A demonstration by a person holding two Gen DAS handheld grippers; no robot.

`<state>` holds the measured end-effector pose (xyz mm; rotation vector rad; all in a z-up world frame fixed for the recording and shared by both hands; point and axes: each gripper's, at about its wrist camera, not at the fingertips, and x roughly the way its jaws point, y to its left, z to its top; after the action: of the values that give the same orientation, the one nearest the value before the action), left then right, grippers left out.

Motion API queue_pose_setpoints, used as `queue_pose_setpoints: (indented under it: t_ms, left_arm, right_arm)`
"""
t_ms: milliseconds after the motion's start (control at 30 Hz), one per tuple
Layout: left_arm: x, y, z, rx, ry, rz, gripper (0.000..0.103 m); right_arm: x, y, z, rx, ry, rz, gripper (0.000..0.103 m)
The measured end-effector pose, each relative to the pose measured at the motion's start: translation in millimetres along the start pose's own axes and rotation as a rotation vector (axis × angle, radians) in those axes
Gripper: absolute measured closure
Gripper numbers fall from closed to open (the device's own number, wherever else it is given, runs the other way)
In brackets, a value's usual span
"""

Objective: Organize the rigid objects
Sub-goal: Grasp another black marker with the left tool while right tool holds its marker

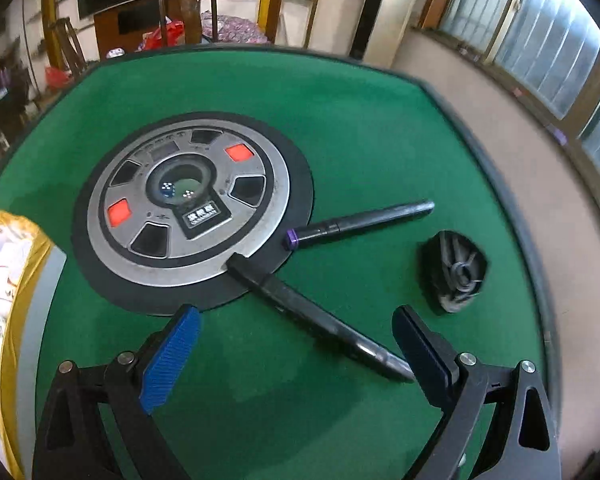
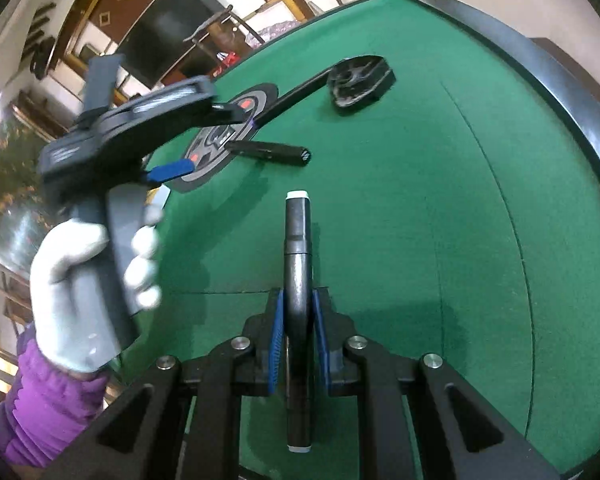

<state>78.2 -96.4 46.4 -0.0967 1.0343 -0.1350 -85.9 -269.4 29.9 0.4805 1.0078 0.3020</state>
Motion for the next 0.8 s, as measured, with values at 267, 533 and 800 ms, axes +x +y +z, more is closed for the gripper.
queue_pose_setpoints:
  t_ms: [267, 533, 800]
  left_arm:
    - [33, -3, -11, 0.014, 0.046, 0.138, 0.001]
    - [13, 13, -17, 0.184, 0.019, 0.024, 0.057]
    - [1, 24, -39, 0.197, -0.037, 0.037, 0.061]
  right_arm:
    - [10, -4, 1, -0.016, -0.008, 0.043, 0.088]
    - [10, -5, -6, -0.028, -0.011, 0.016, 0.088]
    - [17, 9, -5, -0.042, -0.016, -0.027, 0.088]
